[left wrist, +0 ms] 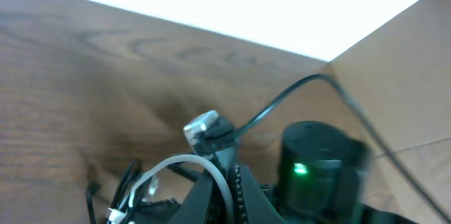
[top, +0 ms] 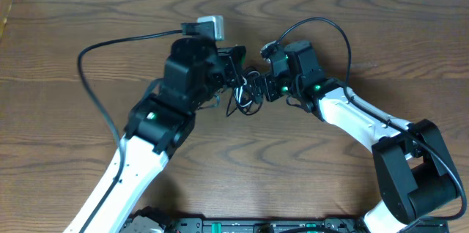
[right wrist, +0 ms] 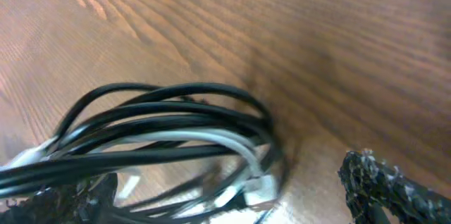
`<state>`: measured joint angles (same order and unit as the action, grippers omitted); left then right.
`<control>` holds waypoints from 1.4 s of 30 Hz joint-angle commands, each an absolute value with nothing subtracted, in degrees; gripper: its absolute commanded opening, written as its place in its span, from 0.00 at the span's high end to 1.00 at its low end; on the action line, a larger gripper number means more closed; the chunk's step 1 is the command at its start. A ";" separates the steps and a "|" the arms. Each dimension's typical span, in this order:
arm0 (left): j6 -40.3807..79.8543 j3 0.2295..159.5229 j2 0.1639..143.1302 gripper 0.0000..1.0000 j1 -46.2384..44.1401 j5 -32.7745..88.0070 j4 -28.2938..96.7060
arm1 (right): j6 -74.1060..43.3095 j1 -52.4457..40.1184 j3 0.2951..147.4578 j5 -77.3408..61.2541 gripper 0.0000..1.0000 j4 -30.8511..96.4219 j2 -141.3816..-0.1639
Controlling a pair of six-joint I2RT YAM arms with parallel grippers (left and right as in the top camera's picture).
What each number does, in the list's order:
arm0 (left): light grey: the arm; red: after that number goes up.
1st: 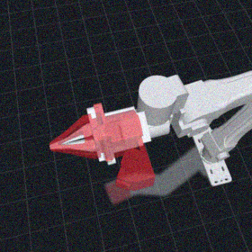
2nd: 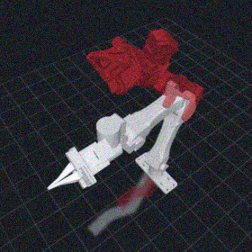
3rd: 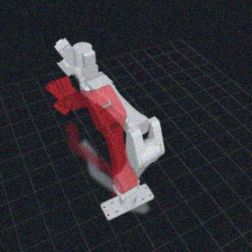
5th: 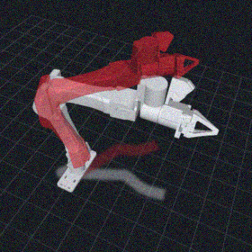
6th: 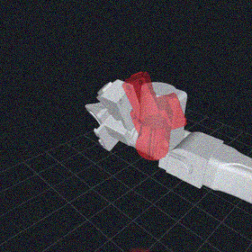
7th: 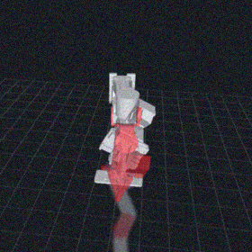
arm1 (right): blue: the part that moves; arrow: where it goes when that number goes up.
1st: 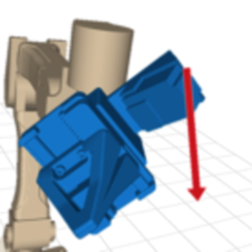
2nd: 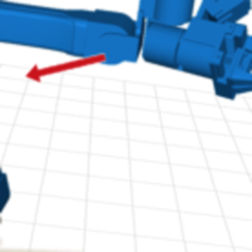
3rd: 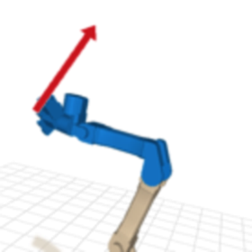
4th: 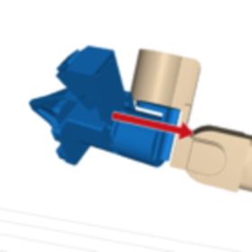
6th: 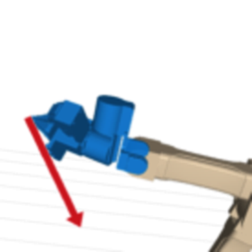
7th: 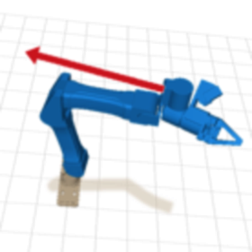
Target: Untangle cables
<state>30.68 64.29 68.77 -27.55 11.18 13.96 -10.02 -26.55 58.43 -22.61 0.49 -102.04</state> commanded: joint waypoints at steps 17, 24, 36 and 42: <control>31.09 64.36 61.04 0.92 -27.68 6.57 16.71 | -12.67 -27.62 58.28 -11.79 0.99 -1.58 -106.15; 29.15 64.36 60.84 0.93 -27.68 2.85 18.65 | -12.62 -22.06 58.28 -10.66 0.99 4.99 -106.15; 28.93 64.36 61.69 0.93 -27.68 1.80 19.57 | -3.99 -18.48 58.28 -44.91 0.09 6.28 -106.15; 29.02 64.36 63.86 0.92 -27.68 1.89 19.90 | -3.46 -18.57 58.28 -53.76 0.05 6.83 -106.15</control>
<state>29.93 64.31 62.63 -27.55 2.63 19.81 -5.96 -18.65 58.41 -44.60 6.39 -105.58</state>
